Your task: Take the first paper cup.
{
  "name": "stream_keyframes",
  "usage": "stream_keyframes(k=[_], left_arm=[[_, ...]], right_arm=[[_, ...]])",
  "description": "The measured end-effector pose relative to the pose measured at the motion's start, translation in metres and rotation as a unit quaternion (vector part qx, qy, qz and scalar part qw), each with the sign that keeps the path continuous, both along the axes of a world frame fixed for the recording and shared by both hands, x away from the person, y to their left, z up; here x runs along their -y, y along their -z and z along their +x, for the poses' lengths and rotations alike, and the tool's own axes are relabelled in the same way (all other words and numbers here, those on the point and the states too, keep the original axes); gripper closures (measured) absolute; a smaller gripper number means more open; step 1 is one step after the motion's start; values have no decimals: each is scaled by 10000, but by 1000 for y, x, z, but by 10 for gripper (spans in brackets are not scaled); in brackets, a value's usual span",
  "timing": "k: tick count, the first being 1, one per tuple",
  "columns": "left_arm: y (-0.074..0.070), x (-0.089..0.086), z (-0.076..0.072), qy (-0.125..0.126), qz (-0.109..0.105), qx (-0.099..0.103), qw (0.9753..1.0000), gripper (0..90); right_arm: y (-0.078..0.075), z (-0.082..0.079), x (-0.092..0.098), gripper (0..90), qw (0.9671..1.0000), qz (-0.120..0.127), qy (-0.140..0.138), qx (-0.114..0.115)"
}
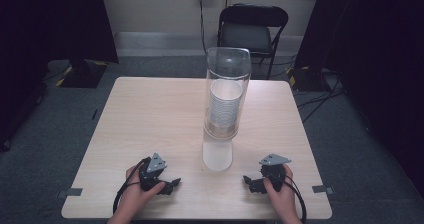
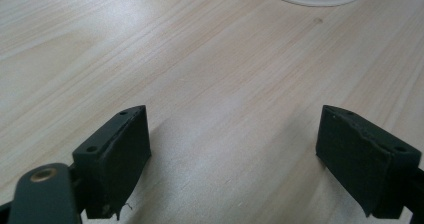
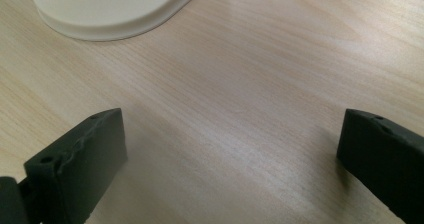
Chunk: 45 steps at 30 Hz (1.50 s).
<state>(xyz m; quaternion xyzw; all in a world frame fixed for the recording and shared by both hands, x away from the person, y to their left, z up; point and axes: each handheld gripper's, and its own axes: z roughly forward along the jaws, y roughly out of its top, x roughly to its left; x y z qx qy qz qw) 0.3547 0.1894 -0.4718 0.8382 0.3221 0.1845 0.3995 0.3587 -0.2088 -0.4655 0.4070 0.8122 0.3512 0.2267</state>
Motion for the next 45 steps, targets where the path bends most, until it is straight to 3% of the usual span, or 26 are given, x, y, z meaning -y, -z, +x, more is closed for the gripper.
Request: stream_keyframes(k=[16,18,20,21,22,24,26,31,34,35,37,45], left_arm=[[0,1,1,-1,4,-10,10000,128],[0,1,1,-5,2,-8,10000,128],[0,1,1,-3,9,-9,10000,128],[0,1,1,-1,12,-11,10000,126],[0,1,1,1,13,-12,10000,125],[0,1,1,2,20,-17,10000,124],[0,1,1,7,25,-14,10000,123],[0,2,3,32,15,-27,10000,114],[0,3,3,33,18,-13,10000,110],[0,3,3,34,19,-14,10000,110],[0,2,3,45,38,-12,10000,110],[-1,7,8,80,133,-19,9999,68]], right_arm=[[0,1,0,0,10000,36,-7,-8],[-1,2,-2,33,10000,-5,24,57],[-3,2,-5,150,10000,36,33,79],[-7,1,-9,166,9999,56,-1,91],[-8,1,-11,119,9999,63,-79,72],[-10,0,-16,164,9996,116,-249,53],[-15,-1,-24,139,9983,194,-510,195],[-29,3,-40,143,9949,775,-532,374],[-37,6,-44,143,9931,890,-585,488],[-46,8,-47,141,9914,1007,-555,622],[-51,10,-48,142,9898,1130,-612,621],[-71,19,-62,146,9872,1178,-743,779]])
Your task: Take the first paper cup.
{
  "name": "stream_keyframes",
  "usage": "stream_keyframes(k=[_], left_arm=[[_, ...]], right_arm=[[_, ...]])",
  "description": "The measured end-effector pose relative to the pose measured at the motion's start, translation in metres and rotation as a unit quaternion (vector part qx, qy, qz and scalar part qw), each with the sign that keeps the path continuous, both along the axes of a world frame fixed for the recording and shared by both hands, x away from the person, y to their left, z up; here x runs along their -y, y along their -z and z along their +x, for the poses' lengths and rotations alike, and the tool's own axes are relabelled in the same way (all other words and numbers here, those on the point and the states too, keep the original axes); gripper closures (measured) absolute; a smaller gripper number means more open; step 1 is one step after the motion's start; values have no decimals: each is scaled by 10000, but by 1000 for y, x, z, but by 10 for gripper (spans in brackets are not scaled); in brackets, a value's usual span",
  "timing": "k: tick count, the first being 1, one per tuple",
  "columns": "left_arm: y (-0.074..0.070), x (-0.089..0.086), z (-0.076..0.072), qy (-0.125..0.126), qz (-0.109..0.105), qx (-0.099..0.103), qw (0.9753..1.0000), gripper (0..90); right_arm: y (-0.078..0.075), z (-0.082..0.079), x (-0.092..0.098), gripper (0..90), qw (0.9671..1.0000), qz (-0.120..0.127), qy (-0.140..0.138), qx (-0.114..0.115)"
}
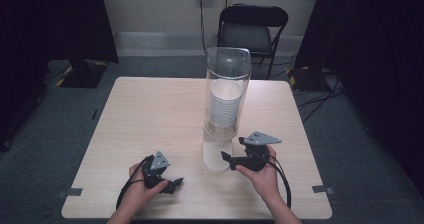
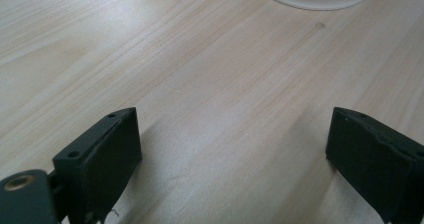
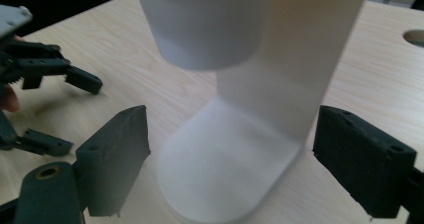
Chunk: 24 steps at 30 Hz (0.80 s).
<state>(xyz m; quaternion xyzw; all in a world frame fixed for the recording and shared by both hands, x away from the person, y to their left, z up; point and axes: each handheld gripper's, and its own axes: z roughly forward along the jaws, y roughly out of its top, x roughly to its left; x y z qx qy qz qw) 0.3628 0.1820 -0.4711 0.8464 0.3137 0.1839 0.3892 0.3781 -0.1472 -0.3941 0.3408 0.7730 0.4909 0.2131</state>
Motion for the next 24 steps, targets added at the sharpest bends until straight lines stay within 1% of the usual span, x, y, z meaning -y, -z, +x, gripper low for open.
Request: stream_keyframes(k=[2,4,6,9,10,13,14,15,17,21,23,24], left_arm=[[0,0,0,-6,0,3,10000,65],[0,0,0,-11,-3,15,10000,65],[0,0,0,-17,4,13,10000,64],[0,0,0,-17,3,15,10000,64],[0,0,0,-18,2,14,10000,64],[0,1,0,-15,-1,18,10000,65],[0,1,0,-15,-3,17,10000,64],[0,0,0,-14,-1,16,10000,65],[0,0,0,-18,3,11,10000,64],[0,1,0,-23,-14,-10,10000,64],[0,1,0,-31,-24,-20,10000,62],[0,1,0,-27,-21,-19,10000,62]], right_arm=[[-4,2,-5,146,10000,24,-65,42],[-8,3,-10,146,9998,-2,-140,128],[-11,4,-14,149,9996,25,-180,209],[-14,6,-19,146,9994,31,-242,254],[-15,7,-20,146,9992,56,-234,331],[-19,8,-24,156,9987,112,-256,435],[-20,9,-26,156,9986,90,-252,460],[-21,10,-28,160,9986,79,-259,450],[-20,13,-30,196,9981,102,-236,551],[-17,18,-33,216,9978,101,-193,619],[-15,19,-34,268,9975,115,-208,668],[-14,20,-34,265,9974,141,-211,670]])
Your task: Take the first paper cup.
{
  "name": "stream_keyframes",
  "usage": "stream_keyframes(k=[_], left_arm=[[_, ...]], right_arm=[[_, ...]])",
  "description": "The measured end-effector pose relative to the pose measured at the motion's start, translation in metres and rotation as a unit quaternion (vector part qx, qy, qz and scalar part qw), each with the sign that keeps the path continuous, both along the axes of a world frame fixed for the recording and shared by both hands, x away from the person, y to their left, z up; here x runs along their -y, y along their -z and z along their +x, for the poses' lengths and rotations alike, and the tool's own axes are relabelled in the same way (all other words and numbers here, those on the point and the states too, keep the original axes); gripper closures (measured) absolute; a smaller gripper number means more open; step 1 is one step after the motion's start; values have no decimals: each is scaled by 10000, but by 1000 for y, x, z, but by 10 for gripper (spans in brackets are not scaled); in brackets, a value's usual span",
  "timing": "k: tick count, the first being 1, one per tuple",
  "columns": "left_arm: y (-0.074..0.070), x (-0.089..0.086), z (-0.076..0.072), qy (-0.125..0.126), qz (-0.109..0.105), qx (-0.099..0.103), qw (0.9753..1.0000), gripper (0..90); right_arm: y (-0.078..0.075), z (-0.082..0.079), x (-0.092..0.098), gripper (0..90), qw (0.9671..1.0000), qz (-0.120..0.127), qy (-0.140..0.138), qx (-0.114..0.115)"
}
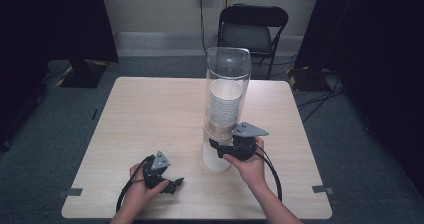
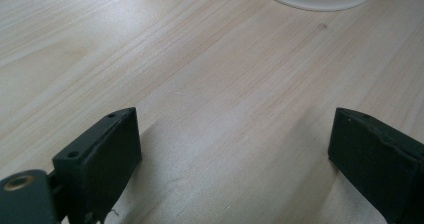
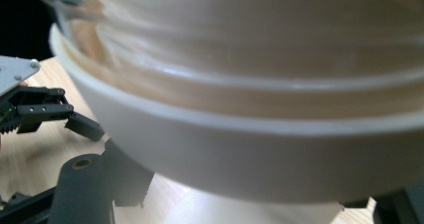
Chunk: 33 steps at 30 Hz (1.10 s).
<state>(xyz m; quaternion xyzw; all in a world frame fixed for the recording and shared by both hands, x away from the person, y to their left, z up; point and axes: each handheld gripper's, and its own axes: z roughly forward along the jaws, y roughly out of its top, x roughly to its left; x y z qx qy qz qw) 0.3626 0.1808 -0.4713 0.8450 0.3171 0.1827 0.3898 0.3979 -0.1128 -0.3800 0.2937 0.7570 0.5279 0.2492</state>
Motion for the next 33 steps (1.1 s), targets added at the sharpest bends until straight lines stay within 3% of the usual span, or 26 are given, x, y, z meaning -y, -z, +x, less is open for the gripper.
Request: stream_keyframes(k=[5,9,13,20,32,33], left_arm=[[0,0,0,-2,-3,1,10000,62],[0,0,0,-3,-4,1,10000,63],[0,0,0,-10,-14,8,10000,62],[0,0,0,-9,-3,8,10000,63],[0,0,0,-18,3,7,10000,64],[0,0,0,-19,4,5,10000,64]], right_arm=[[3,1,-1,339,9998,120,91,118],[6,4,2,350,9997,234,-9,92],[9,2,3,354,9996,188,-27,200],[18,1,5,360,9986,423,-33,302],[22,0,7,378,9991,317,-36,296],[24,1,6,378,9999,45,-10,105]])
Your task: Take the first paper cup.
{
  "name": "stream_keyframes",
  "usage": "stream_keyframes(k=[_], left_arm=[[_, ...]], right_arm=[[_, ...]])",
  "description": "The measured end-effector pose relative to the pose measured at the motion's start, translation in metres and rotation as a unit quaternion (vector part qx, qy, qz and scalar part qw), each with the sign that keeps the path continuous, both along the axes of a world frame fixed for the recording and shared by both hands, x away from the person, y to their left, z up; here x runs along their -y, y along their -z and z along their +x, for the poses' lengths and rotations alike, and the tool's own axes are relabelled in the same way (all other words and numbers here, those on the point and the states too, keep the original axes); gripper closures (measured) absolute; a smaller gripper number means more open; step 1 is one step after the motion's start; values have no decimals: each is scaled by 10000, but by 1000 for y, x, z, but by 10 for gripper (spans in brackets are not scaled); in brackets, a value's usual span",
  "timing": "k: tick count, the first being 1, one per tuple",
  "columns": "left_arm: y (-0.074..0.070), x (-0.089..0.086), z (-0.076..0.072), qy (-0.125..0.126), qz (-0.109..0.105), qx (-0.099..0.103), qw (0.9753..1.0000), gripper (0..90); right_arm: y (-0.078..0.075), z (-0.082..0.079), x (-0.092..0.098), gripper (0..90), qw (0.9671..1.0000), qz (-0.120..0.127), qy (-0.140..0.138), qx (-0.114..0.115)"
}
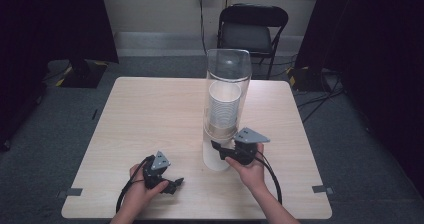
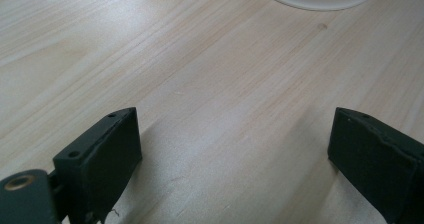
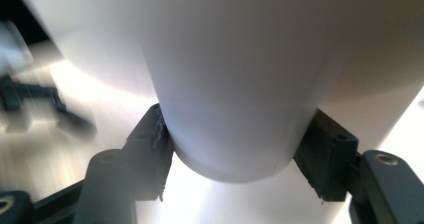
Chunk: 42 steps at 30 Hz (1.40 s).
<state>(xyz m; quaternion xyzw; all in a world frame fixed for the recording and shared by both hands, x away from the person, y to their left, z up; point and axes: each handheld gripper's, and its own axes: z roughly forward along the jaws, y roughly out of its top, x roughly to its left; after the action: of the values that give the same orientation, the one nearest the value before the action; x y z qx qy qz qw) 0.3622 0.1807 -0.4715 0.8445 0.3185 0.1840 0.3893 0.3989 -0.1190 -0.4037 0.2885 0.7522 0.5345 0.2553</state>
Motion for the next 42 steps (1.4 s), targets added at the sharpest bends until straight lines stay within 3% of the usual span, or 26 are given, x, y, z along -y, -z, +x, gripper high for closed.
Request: stream_keyframes(k=[1,2,3,4,6,8,12,15,17,23,27,29,30,32,36,40,42], left_arm=[[0,0,0,-2,-16,30,10000,64],[0,0,0,15,17,29,10000,65],[0,0,0,7,-13,1,10000,65],[0,-1,0,26,15,32,10000,65],[0,0,0,21,-12,-11,10000,64],[0,0,0,-5,23,-6,10000,63],[-1,0,0,10,49,-26,10000,64],[-1,0,0,4,56,-27,10000,64],[-1,0,0,3,47,-26,10000,64],[0,0,-1,-17,-2,-13,10000,64],[0,2,-4,-186,-7,-25,9998,59],[0,2,-5,-101,-19,-31,9999,62],[-1,1,-6,-93,-60,5,9999,74],[-3,-1,-6,-68,-183,-54,9998,206],[-13,-2,-6,-236,-543,-70,9982,166],[-34,-6,-9,-308,-1129,-46,9931,167],[-46,-7,-11,-267,-1303,12,9911,168]], right_arm=[[16,4,-1,379,9991,-324,5,-277],[36,6,1,378,9959,-571,63,-694],[54,5,3,377,9937,-762,52,-821],[51,2,0,377,9920,-1070,-53,-660],[31,1,2,376,9967,-668,-53,-447],[26,4,4,375,9965,-649,-31,-521],[42,3,7,373,9920,-856,-212,-899],[45,-1,7,372,9897,-1024,-268,-960],[46,-7,7,371,9879,-1172,-352,-958],[50,-24,14,369,9858,-1311,-544,-902],[53,-28,10,368,9840,-1393,-670,-889],[53,-30,6,368,9827,-1498,-766,-780],[53,-31,5,368,9828,-1493,-776,-758],[52,-33,4,367,9835,-1427,-862,-705],[53,-35,1,367,9825,-1482,-965,-580],[54,-38,-5,366,9794,-1602,-1140,-467],[54,-40,-8,366,9775,-1691,-1209,-367]])
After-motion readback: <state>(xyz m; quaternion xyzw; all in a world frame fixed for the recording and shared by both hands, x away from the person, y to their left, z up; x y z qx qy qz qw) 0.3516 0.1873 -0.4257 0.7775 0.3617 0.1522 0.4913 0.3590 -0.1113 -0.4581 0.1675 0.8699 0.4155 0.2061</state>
